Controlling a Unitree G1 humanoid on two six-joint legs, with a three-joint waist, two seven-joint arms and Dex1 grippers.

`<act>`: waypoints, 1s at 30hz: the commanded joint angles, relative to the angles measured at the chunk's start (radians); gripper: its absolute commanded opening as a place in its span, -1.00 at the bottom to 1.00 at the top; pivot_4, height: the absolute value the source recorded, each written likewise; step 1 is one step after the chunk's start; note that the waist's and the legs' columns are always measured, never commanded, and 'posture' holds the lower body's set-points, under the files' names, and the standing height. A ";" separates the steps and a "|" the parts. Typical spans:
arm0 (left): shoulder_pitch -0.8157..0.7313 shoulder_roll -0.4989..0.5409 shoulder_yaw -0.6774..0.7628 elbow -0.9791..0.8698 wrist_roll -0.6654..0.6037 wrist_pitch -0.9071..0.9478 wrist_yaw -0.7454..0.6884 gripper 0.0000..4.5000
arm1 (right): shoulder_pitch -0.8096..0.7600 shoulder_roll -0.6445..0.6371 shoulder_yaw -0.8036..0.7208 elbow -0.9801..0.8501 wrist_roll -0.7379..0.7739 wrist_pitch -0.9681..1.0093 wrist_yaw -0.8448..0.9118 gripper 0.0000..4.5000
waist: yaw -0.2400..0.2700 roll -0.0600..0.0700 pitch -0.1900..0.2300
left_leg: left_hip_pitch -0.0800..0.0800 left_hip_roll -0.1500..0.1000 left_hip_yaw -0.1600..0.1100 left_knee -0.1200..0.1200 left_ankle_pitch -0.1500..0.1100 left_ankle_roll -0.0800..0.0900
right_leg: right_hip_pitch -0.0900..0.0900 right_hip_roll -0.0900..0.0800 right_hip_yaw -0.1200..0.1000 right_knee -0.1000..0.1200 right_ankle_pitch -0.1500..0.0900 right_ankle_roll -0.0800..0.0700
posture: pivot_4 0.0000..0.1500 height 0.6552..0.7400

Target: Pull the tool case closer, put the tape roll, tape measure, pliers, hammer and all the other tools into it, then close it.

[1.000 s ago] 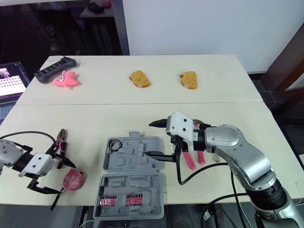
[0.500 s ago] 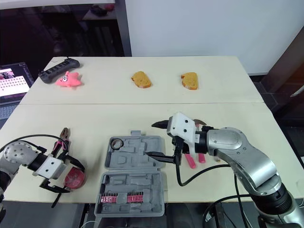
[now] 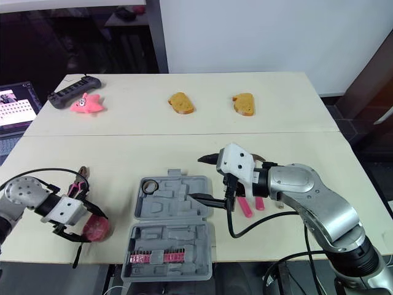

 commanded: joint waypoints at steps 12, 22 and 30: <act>0.070 0.090 0.275 -0.846 -0.219 0.756 0.187 0.30 | -0.153 0.147 -0.077 0.027 0.580 0.713 -0.348 1.00 | -0.001 0.000 0.001 | -0.001 0.000 -0.002 0.000 0.000 0.000 | 0.000 0.001 -0.001 0.000 0.000 0.000 | 1.00 1.00; 0.047 -0.156 0.238 -1.006 -0.049 0.891 0.393 0.30 | -0.185 0.067 0.069 0.413 1.403 0.583 -0.947 1.00 | -0.003 -0.001 0.001 | -0.003 -0.001 -0.002 0.001 0.000 0.000 | -0.001 -0.001 -0.002 -0.001 0.000 0.000 | 1.00 1.00; 0.048 -0.233 0.225 -1.041 -0.004 0.924 0.403 0.30 | -0.182 0.195 0.072 0.486 1.414 0.472 -1.095 1.00 | -0.003 0.000 0.001 | -0.003 0.000 -0.003 0.001 0.000 0.001 | -0.001 0.000 -0.001 0.000 0.000 0.000 | 1.00 1.00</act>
